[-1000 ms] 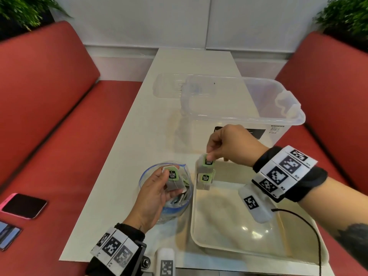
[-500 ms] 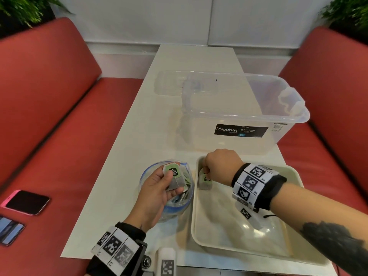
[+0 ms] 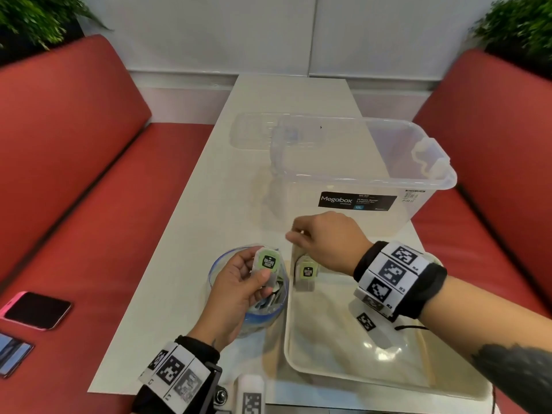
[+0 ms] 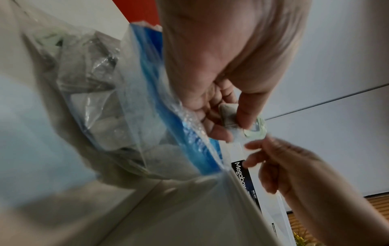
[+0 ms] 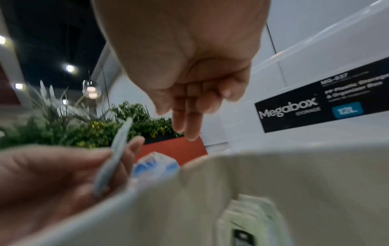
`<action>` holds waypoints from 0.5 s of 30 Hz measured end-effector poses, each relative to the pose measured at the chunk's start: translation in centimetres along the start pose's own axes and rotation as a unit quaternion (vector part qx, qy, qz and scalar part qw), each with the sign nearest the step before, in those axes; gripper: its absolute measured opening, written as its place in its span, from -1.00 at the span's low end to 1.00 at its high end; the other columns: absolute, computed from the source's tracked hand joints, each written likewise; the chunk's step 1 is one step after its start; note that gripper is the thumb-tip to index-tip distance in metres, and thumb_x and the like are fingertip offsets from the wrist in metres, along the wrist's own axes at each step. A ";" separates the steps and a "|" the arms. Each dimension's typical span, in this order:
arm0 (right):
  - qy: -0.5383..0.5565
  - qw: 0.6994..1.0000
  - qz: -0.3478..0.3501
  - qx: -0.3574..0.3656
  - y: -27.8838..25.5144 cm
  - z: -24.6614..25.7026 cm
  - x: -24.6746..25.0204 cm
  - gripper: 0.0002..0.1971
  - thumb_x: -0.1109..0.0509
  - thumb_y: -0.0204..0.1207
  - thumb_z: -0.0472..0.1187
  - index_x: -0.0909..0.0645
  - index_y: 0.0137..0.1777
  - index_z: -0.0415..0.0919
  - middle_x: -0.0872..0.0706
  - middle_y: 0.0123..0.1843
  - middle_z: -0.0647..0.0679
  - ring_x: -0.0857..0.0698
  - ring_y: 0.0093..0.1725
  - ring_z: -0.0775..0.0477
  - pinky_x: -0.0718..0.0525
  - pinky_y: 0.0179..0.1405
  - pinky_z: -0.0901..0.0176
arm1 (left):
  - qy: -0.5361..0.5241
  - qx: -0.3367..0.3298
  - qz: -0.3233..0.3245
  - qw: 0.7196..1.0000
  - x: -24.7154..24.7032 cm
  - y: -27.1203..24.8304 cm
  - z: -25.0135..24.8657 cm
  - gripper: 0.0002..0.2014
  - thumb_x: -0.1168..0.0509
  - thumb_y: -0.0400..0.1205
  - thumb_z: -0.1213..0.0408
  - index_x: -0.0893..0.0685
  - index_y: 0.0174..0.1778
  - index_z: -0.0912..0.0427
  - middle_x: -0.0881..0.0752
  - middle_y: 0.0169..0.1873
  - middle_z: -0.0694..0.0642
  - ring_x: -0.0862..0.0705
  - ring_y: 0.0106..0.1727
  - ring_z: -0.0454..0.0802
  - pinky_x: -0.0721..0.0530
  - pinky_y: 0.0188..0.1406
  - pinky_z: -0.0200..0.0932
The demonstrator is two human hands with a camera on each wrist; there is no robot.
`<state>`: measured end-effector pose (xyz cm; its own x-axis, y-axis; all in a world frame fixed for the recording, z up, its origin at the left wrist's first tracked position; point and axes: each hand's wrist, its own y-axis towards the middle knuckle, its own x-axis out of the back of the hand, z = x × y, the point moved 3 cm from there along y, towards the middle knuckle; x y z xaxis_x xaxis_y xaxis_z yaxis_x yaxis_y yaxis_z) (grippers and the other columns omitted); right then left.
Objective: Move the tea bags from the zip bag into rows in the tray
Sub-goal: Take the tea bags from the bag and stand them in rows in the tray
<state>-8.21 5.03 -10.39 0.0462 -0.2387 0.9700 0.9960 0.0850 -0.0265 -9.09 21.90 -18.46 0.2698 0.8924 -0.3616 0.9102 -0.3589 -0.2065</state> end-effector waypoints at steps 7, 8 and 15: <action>0.119 0.991 0.045 0.039 -0.1 2.5 0.1 -0.89 -0.50 0.41 -0.02 -0.73 -0.12 0.00 -0.76 -0.18 0.09 -0.66 -0.18 0.07 -0.59 -0.15 0.19 | 0.022 -0.006 0.012 1.000 -0.2 -0.1 -0.1 -0.68 -0.27 0.54 0.62 -0.61 0.12 0.17 -0.76 -0.13 0.09 -0.71 -0.15 -0.07 -0.73 -0.18 -0.24; 0.133 0.990 0.037 0.036 -0.1 2.6 0.2 -0.90 -0.52 0.40 -0.04 -0.74 -0.13 0.00 -0.77 -0.18 0.09 -0.67 -0.18 0.07 -0.60 -0.14 0.19 | 0.026 -0.005 0.014 1.000 -0.2 -0.1 -0.1 -0.66 -0.29 0.53 0.62 -0.61 0.13 0.17 -0.75 -0.12 0.11 -0.70 -0.12 -0.03 -0.73 -0.12 -0.20; 0.191 0.981 0.035 0.029 0.0 2.6 1.1 -0.94 -0.54 0.40 -0.16 -0.76 -0.14 -0.05 -0.75 -0.23 0.09 -0.68 -0.19 0.11 -0.59 -0.10 0.24 | 0.019 -0.007 0.011 1.000 -0.4 0.0 0.1 -0.67 -0.29 0.54 0.60 -0.61 0.12 0.15 -0.75 -0.04 0.13 -0.70 0.00 0.03 -0.72 -0.04 -0.15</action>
<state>-8.36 7.28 -8.66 0.1502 -0.5748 0.8044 0.9840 0.1655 -0.0655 -9.23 21.57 -18.37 0.3018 0.8938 -0.3317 0.9077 -0.3757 -0.1867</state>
